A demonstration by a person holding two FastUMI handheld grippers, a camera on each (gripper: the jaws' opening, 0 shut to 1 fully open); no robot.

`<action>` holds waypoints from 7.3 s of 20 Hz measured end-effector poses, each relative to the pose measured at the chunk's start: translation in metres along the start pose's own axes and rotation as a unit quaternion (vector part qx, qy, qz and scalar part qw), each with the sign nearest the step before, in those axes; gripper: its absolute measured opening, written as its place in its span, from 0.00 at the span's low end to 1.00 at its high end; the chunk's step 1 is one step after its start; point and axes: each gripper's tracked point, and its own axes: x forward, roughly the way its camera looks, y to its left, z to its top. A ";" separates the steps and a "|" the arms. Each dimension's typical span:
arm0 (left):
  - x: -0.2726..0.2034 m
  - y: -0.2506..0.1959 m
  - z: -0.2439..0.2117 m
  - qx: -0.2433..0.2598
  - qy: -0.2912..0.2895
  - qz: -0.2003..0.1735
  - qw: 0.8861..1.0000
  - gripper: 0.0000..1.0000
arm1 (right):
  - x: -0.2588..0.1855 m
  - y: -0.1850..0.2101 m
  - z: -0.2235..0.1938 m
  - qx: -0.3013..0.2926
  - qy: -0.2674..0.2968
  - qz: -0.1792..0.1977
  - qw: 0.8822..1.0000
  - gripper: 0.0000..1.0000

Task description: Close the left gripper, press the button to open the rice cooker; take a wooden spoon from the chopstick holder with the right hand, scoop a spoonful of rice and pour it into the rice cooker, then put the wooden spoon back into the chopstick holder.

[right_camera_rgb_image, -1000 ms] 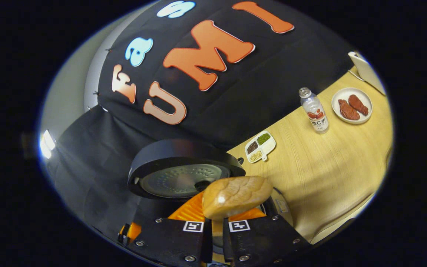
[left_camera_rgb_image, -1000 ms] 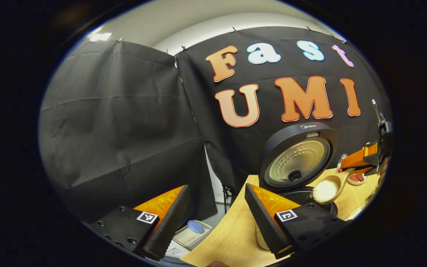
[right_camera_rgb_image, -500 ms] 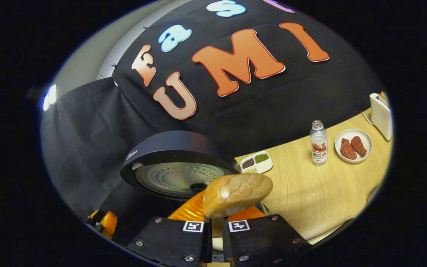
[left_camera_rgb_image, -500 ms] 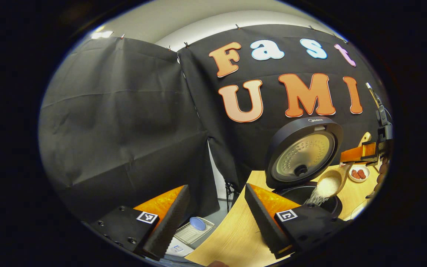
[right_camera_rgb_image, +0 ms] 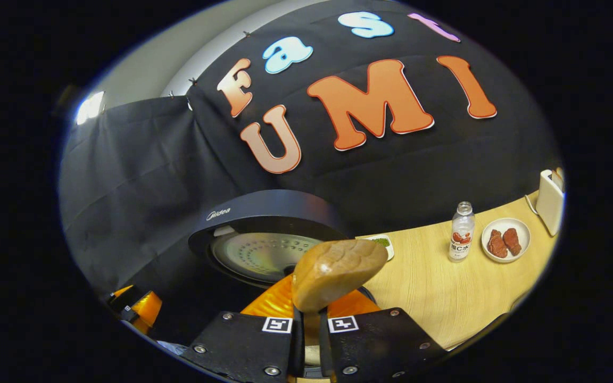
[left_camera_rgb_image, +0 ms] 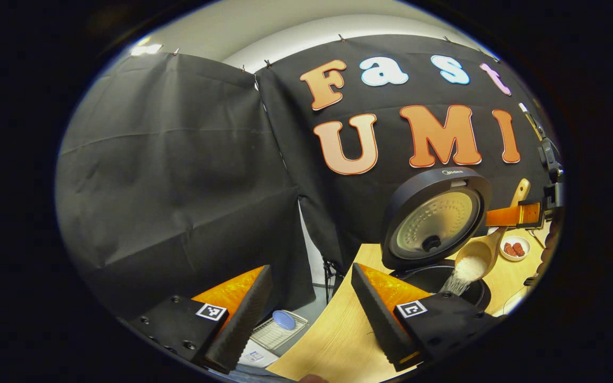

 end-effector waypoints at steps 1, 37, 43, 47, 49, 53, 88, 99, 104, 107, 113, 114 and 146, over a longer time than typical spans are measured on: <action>0.000 0.002 -0.001 0.001 0.002 0.001 1.000 1.00 | 0.000 0.001 0.000 -0.009 -0.002 -0.001 1.000 0.10; -0.026 -0.062 0.004 -0.031 0.025 0.004 0.999 1.00 | -0.122 -0.179 0.050 0.038 -0.045 -0.062 0.996 0.09; -0.024 -0.102 0.036 -0.025 0.009 -0.014 1.000 0.98 | -0.185 -0.282 0.032 0.086 -0.044 -0.151 0.984 0.09; -0.027 -0.120 0.050 -0.020 0.003 -0.020 1.000 0.93 | -0.216 -0.345 0.014 0.104 -0.035 -0.205 0.973 0.09; -0.029 -0.127 0.057 -0.024 0.001 -0.023 0.999 0.93 | -0.228 -0.370 0.005 0.101 -0.032 -0.231 0.967 0.10; -0.030 -0.139 0.070 -0.032 -0.001 -0.022 0.999 1.00 | -0.234 -0.401 -0.019 0.106 -0.019 -0.253 0.961 0.09; 0.061 -0.253 0.048 -0.019 0.383 -0.142 0.913 0.96 | -0.318 -0.438 -0.024 0.098 0.012 -0.311 0.945 0.72; 0.000 -0.257 -0.088 -0.004 0.545 -0.124 0.829 0.94 | -0.309 -0.422 -0.020 0.080 0.022 -0.292 0.953 0.72; 0.001 -0.264 -0.103 -0.003 0.557 -0.115 0.822 0.94 | -0.304 -0.408 -0.016 0.061 0.032 -0.282 0.957 0.72; 0.002 -0.265 -0.103 -0.004 0.545 -0.108 0.832 0.94 | -0.296 -0.397 -0.006 0.045 0.029 -0.276 0.960 0.72; 0.000 -0.263 -0.101 -0.006 0.460 -0.119 0.880 0.95 | -0.275 -0.367 0.035 -0.006 -0.009 -0.251 0.968 0.80; 0.000 -0.262 -0.099 -0.018 0.439 -0.105 0.892 0.95 | -0.272 -0.360 0.045 -0.021 -0.023 -0.246 0.969 0.83; -0.150 -0.302 0.155 -0.008 -0.187 -0.162 0.969 1.00 | -0.304 -0.218 0.177 -0.166 -0.279 -0.131 0.937 0.84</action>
